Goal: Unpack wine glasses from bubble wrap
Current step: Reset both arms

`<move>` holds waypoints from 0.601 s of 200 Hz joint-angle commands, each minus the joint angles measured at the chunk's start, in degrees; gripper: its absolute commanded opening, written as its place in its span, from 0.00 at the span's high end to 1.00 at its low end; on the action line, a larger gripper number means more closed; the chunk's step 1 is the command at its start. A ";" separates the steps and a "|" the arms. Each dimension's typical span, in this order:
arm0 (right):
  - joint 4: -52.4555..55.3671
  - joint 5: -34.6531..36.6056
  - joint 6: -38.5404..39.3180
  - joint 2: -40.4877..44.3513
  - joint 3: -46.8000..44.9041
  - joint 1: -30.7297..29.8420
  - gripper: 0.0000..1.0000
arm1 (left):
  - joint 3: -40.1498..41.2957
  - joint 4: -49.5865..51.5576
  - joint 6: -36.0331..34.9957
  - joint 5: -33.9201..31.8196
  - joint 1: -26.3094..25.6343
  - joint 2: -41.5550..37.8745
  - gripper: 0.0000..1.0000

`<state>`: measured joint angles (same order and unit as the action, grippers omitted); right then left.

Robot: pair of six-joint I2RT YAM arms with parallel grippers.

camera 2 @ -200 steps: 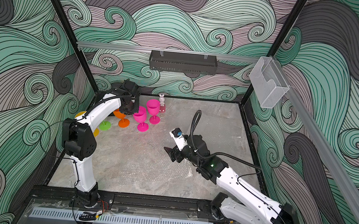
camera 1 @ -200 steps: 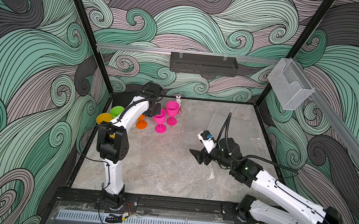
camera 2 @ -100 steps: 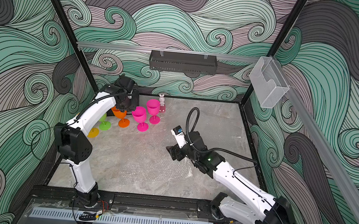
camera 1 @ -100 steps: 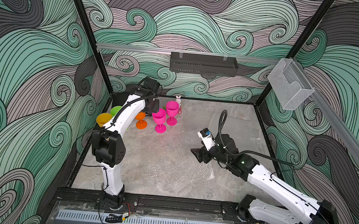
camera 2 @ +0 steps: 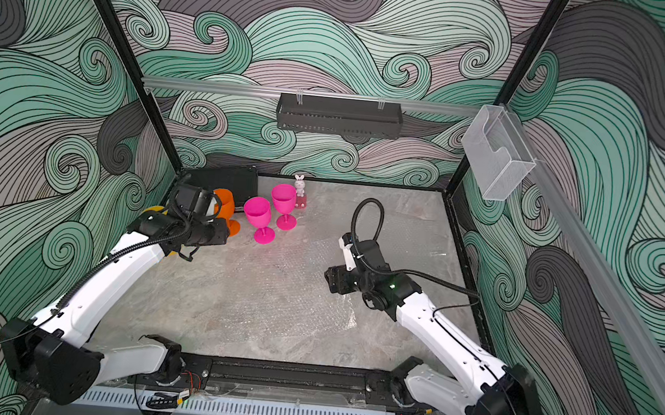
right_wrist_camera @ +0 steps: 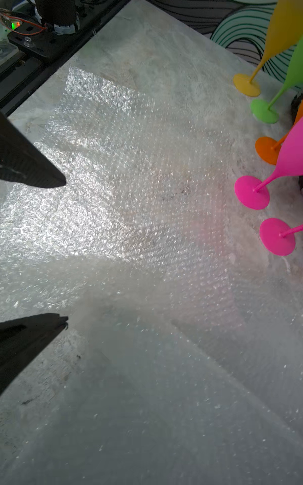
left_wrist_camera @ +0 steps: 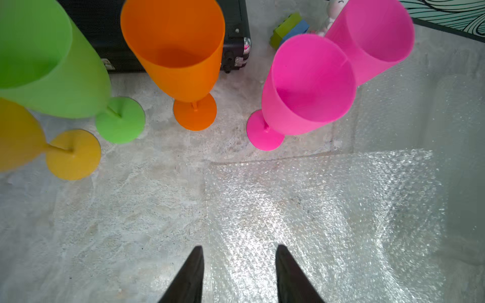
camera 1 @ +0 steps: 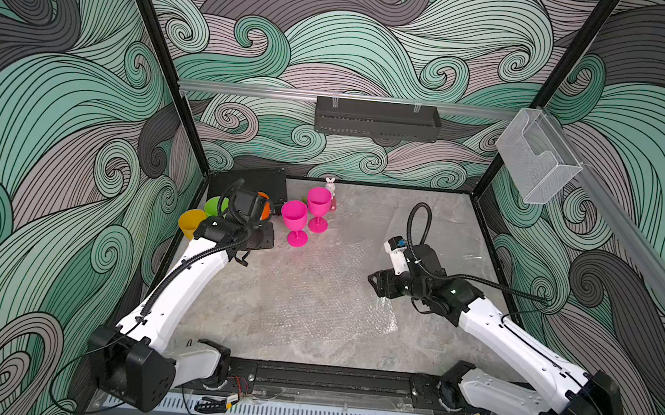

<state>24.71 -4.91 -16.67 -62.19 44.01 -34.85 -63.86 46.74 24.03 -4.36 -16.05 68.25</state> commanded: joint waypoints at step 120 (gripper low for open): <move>-34.51 32.35 9.18 -2.77 -11.56 21.25 0.00 | 26.04 -44.10 -13.33 -31.41 2.27 0.40 0.17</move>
<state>5.21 18.46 -13.10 -61.23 32.88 -15.00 -40.10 16.10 20.12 -28.88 -15.05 66.15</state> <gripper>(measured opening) 0.994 0.798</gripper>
